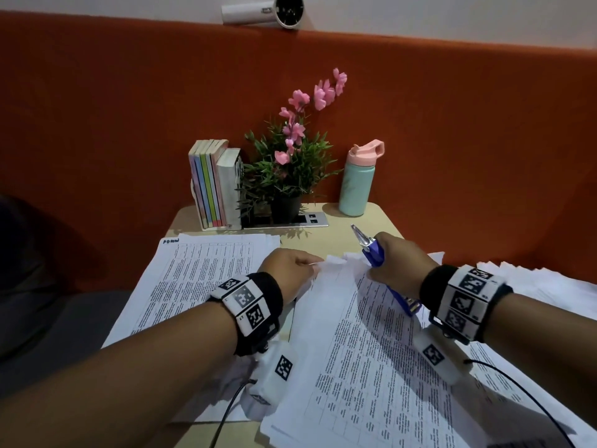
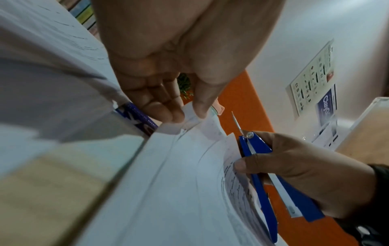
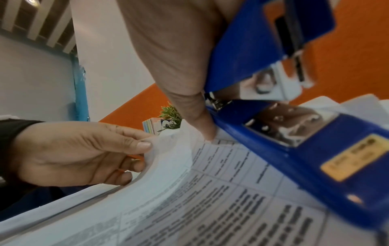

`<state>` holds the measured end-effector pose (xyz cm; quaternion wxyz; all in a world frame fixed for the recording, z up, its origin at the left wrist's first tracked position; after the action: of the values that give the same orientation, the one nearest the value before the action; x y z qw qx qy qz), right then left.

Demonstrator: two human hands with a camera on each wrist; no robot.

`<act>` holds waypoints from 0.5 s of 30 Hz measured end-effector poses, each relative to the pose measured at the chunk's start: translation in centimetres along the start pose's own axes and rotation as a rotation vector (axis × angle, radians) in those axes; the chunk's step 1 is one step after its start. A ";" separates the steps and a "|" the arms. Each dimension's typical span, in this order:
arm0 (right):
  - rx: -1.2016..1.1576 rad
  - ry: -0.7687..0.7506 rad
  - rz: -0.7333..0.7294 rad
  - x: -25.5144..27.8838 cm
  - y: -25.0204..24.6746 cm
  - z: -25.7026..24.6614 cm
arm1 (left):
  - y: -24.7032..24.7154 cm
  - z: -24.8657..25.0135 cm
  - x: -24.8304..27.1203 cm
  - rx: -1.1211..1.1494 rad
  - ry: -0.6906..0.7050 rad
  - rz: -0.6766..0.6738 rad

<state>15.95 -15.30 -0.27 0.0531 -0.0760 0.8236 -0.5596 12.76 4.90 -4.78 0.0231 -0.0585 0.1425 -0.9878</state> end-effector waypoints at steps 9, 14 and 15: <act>-0.035 -0.150 0.050 0.8 -0.5 -3.7 | -0.6 1.5 0.5 -0.064 0.101 -0.085; -0.067 -0.210 0.017 1.0 0.0 -6.1 | -0.7 0.7 0.4 -0.153 0.058 -0.035; -0.075 -0.223 -0.003 1.1 0.2 -6.6 | -0.8 0.6 0.3 -0.184 0.063 -0.020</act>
<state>13.68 -9.36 1.97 0.1407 -0.1410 0.8328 -0.5165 12.55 5.44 -3.92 0.0032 -0.0309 0.2328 -0.9720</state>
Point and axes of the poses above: each hand's wrist, its own x-axis away from the middle knuckle, its own y-axis out of the palm, z = x × y, the point moved 9 cm from there along -x, towards the middle knuckle
